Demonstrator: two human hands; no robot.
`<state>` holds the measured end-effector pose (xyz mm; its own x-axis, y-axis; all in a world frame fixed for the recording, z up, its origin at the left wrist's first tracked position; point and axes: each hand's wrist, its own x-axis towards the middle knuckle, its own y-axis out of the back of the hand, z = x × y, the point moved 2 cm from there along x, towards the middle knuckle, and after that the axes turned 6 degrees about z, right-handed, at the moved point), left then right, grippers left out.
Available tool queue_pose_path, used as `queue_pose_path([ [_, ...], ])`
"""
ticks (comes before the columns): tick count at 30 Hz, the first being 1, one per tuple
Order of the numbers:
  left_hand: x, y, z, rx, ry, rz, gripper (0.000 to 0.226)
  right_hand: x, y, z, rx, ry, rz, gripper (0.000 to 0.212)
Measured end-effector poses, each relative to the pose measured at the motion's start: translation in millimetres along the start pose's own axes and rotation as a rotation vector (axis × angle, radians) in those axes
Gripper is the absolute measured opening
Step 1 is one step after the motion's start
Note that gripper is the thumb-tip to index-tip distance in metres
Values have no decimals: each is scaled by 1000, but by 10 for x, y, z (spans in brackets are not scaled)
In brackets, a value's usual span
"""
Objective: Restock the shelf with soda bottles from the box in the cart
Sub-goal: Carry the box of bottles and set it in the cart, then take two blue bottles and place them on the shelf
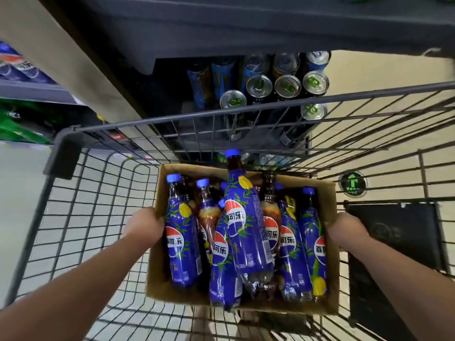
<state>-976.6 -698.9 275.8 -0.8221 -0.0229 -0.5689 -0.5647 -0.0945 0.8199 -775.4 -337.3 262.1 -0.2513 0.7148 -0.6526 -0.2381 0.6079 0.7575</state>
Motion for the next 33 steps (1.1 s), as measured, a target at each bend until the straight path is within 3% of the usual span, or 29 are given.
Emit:
queue_pose_path([
  [5,-87,16,-19,-79,-29,-11,28,-141,-31,-11,14,7,-34,28],
  [9,-340,97,-40,-245,-16,-50,52,-497,54,3,113,19,-39,39],
  [12,-578,243,-27,-311,-9,-19,64,-859,217,-40,233,126,0,39],
  [17,-1020,513,23,-446,-62,73,54,-1570,449,-276,449,311,53,41],
  [22,-1282,509,-33,-539,-126,61,46,-1916,344,-615,433,428,46,55],
  [25,-1252,397,-63,-580,-137,-5,39,-1896,183,-826,429,430,4,69],
  [29,-1063,133,-137,-541,-116,-58,61,-1767,-22,-1033,464,307,-73,82],
  [33,-893,-43,-150,-570,-39,-101,81,-1707,-136,-1142,363,213,-27,84],
])
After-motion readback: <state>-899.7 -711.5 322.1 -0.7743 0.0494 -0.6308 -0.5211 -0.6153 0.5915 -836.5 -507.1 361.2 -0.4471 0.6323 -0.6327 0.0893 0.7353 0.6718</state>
